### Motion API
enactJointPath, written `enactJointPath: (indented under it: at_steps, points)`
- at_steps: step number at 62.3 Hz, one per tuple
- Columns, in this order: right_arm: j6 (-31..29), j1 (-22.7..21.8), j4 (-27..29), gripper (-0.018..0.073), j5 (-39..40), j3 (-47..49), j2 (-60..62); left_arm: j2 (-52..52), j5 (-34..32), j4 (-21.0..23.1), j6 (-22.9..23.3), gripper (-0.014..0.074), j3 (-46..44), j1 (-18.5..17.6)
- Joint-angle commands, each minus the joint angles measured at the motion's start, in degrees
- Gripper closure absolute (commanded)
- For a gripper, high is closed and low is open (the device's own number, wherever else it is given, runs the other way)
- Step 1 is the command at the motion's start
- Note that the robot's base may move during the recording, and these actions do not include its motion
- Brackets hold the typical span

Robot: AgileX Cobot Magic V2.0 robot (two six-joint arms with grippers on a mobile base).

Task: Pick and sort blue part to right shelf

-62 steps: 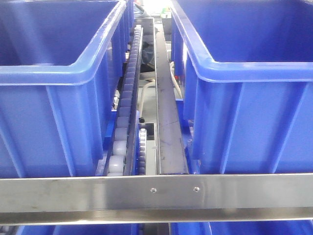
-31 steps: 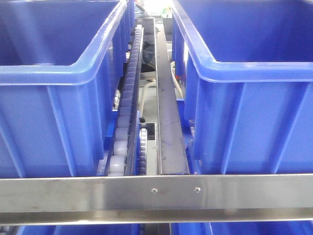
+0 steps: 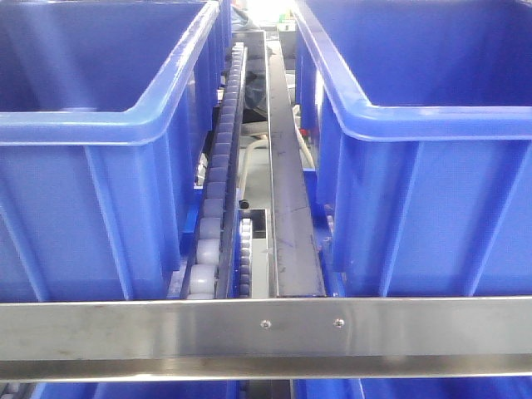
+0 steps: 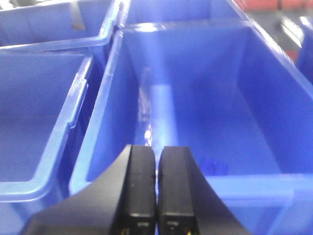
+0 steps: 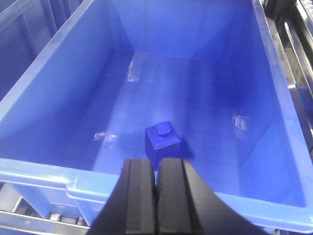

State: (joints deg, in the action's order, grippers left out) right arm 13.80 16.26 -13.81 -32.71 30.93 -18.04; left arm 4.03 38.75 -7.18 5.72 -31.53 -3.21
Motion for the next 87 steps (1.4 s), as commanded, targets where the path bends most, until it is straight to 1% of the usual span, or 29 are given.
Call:
enactJointPath:
  at_steps: [1,6,9,10,14,24,29,32,41,48,87]
  points:
    - [-0.29,0.11,-1.48,0.0524,5.21,1.64,-0.47,-1.52,-12.32,3.33,0.19,0.0472,4.09,2.72]
    - [-0.29,0.11,-1.48,0.0524,5.21,1.64,-0.47,-4.52,-18.99,5.37,0.19,0.0472,10.19,4.83]
    - [-0.29,0.11,-1.48,0.0524,5.21,1.64,-0.47,-5.78,-21.91,6.38,0.19,0.0472,13.25,5.88]
    - [-0.29,0.11,-1.48,0.0524,5.21,1.64,-0.47,-5.79,-23.46,7.18,0.19,0.0472,14.81,6.20]
    - [-0.29,0.11,-1.48,0.0524,5.21,1.64,-0.47,-5.56,-29.27,7.86,0.19,0.0472,19.51,7.12]
    - [-0.29,0.11,-1.48,0.0524,5.21,1.64,-0.47,-5.67,-44.91,8.45,0.19,0.0472,29.80,7.43]
    - [-0.29,0.11,-1.48,0.0524,5.21,1.64,-0.47,-5.67,-50.33,8.45,0.46,0.0472,33.54,7.30]
    - [-0.29,0.11,-1.48,0.0524,5.21,1.64,-0.47,-5.67,-48.03,8.34,0.46,0.0472,33.03,6.72]
    - [-0.29,0.11,-1.48,0.0524,5.21,1.64,-0.47,-5.67,-48.71,8.34,0.46,0.0472,33.28,4.02]
    - [-0.29,0.11,-1.48,0.0524,5.21,1.64,-0.47,-5.67,-48.71,8.34,0.46,0.0472,33.28,2.76]
    - [-0.29,0.11,-1.48,0.0524,5.21,1.64,-0.47,-5.67,-48.60,8.34,0.46,0.0472,33.28,2.43]
